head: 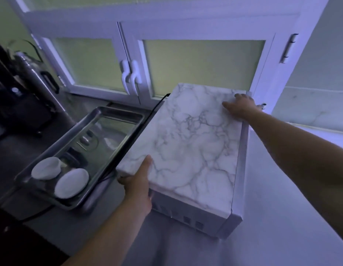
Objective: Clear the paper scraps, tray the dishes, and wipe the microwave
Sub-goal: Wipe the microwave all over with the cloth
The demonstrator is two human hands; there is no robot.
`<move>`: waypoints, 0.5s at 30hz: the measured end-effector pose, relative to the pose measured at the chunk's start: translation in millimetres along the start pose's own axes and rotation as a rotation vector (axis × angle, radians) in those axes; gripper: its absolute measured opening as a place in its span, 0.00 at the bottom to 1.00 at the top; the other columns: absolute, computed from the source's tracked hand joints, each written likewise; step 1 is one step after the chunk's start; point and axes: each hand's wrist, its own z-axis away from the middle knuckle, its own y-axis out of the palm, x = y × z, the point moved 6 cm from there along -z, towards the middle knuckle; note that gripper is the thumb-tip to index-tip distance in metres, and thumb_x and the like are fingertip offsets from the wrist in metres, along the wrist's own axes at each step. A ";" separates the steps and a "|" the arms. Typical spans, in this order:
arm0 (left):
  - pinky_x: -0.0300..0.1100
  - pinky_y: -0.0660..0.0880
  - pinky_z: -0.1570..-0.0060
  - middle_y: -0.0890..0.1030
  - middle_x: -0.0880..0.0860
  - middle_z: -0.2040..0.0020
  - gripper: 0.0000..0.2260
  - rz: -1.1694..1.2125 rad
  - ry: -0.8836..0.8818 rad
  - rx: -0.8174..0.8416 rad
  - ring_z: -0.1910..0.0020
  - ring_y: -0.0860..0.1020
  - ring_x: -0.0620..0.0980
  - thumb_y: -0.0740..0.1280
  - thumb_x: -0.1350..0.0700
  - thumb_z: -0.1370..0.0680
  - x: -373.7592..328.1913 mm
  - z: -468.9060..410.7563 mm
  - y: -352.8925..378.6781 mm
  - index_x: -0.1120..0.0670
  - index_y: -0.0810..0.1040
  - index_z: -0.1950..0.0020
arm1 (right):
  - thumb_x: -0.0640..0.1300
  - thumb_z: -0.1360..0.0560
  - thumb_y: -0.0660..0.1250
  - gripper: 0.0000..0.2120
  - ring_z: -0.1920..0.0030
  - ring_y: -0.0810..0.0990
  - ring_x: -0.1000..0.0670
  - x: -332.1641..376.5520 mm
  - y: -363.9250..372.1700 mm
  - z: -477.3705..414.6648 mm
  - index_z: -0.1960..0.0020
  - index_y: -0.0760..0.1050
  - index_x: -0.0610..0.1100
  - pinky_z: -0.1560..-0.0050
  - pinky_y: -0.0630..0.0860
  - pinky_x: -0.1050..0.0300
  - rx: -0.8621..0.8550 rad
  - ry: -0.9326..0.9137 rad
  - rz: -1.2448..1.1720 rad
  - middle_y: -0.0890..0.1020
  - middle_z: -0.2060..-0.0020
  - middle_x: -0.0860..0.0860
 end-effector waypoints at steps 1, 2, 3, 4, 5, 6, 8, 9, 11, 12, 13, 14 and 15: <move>0.46 0.77 0.62 0.82 0.48 0.44 0.37 0.003 0.016 -0.005 0.50 0.82 0.53 0.81 0.43 0.36 -0.2 0.5 -0.6 0.47 0.67 0.32 | 0.65 0.23 0.56 0.35 0.24 0.60 0.44 3.0 1.2 -11.0 0.23 0.61 0.45 0.29 0.52 0.31 0.013 0.006 0.010 0.64 0.24 0.46; 0.45 0.75 0.63 0.82 0.48 0.44 0.36 0.006 0.033 -0.003 0.51 0.83 0.52 0.81 0.44 0.35 -0.6 0.9 -1.0 0.47 0.67 0.32 | 0.65 0.23 0.55 0.35 0.23 0.59 0.45 6.7 2.1 -20.9 0.22 0.60 0.45 0.28 0.52 0.30 0.023 0.011 0.024 0.63 0.23 0.46; 0.45 0.74 0.63 0.83 0.48 0.44 0.35 0.009 0.047 0.008 0.50 0.83 0.52 0.80 0.45 0.33 -1.2 1.4 -0.2 0.47 0.68 0.32 | 0.65 0.23 0.54 0.36 0.23 0.58 0.44 9.5 2.5 -29.6 0.22 0.59 0.44 0.27 0.52 0.29 0.029 0.015 0.046 0.63 0.23 0.46; 0.46 0.74 0.62 0.84 0.48 0.43 0.34 0.014 0.057 0.024 0.48 0.84 0.53 0.80 0.46 0.33 -1.3 1.2 0.8 0.47 0.68 0.31 | 0.65 0.23 0.53 0.36 0.23 0.58 0.44 11.5 3.0 -37.4 0.22 0.59 0.44 0.27 0.51 0.29 0.031 0.015 0.074 0.63 0.23 0.45; 0.48 0.74 0.60 0.84 0.48 0.43 0.33 0.019 0.067 0.036 0.47 0.84 0.54 0.80 0.46 0.32 -1.6 0.3 1.5 0.47 0.69 0.31 | 0.66 0.23 0.51 0.37 0.23 0.58 0.44 13.0 3.7 -44.7 0.22 0.58 0.43 0.27 0.50 0.28 0.030 0.011 0.102 0.62 0.23 0.45; 0.50 0.74 0.58 0.84 0.48 0.43 0.32 0.020 0.072 0.042 0.46 0.84 0.54 0.79 0.47 0.31 -1.5 -1.2 2.4 0.47 0.69 0.31 | 0.66 0.23 0.51 0.37 0.22 0.58 0.44 12.9 3.8 -51.4 0.22 0.58 0.43 0.27 0.49 0.28 0.026 0.007 0.125 0.62 0.23 0.45; 0.55 0.74 0.55 0.84 0.47 0.43 0.31 0.018 0.079 0.033 0.46 0.84 0.55 0.79 0.48 0.30 -0.9 -4.4 2.3 0.45 0.69 0.31 | 0.69 0.23 0.49 0.39 0.23 0.59 0.44 9.4 3.5 -62.7 0.22 0.59 0.43 0.27 0.49 0.29 0.020 0.009 0.151 0.63 0.24 0.45; 0.56 0.74 0.55 0.85 0.47 0.44 0.31 0.017 0.087 0.028 0.46 0.84 0.55 0.79 0.47 0.30 -0.8 -6.1 1.7 0.45 0.69 0.31 | 0.70 0.23 0.48 0.40 0.24 0.60 0.43 7.4 3.8 -67.7 0.23 0.60 0.43 0.27 0.50 0.30 0.009 0.004 0.167 0.65 0.24 0.44; 0.57 0.73 0.56 0.85 0.47 0.46 0.30 0.001 0.105 0.023 0.47 0.84 0.56 0.78 0.47 0.31 -1.5 -9.2 0.9 0.45 0.70 0.33 | 0.71 0.24 0.48 0.41 0.26 0.64 0.42 3.8 2.9 -74.6 0.25 0.63 0.41 0.28 0.55 0.35 -0.035 -0.025 0.212 0.67 0.26 0.42; 0.57 0.72 0.57 0.85 0.47 0.46 0.29 -0.010 0.114 0.021 0.48 0.84 0.56 0.78 0.46 0.31 -1.3 -10.7 -0.1 0.45 0.70 0.33 | 0.72 0.25 0.48 0.42 0.27 0.65 0.41 2.8 2.9 -76.5 0.25 0.63 0.41 0.28 0.57 0.37 -0.054 -0.043 0.231 0.68 0.27 0.41; 0.57 0.71 0.57 0.85 0.47 0.46 0.29 -0.015 0.121 0.021 0.49 0.83 0.56 0.78 0.46 0.31 -0.9 -12.2 -0.9 0.45 0.70 0.34 | 0.72 0.25 0.48 0.43 0.27 0.66 0.40 2.6 3.2 -78.1 0.25 0.64 0.40 0.28 0.59 0.39 -0.067 -0.060 0.246 0.69 0.28 0.40; 0.57 0.71 0.57 0.85 0.46 0.47 0.29 -0.015 0.123 0.022 0.49 0.83 0.56 0.78 0.46 0.31 -0.4 -14.2 -1.7 0.45 0.70 0.34 | 0.72 0.25 0.48 0.43 0.28 0.66 0.39 2.8 3.6 -79.4 0.25 0.64 0.39 0.29 0.60 0.41 -0.075 -0.075 0.257 0.69 0.28 0.39; 0.57 0.71 0.57 0.85 0.45 0.49 0.29 -0.016 0.121 0.021 0.49 0.83 0.55 0.78 0.46 0.31 0.0 -15.8 -1.9 0.45 0.70 0.34 | 0.72 0.25 0.48 0.44 0.28 0.66 0.38 2.6 3.5 -80.0 0.25 0.64 0.39 0.29 0.60 0.42 -0.080 -0.084 0.260 0.70 0.28 0.38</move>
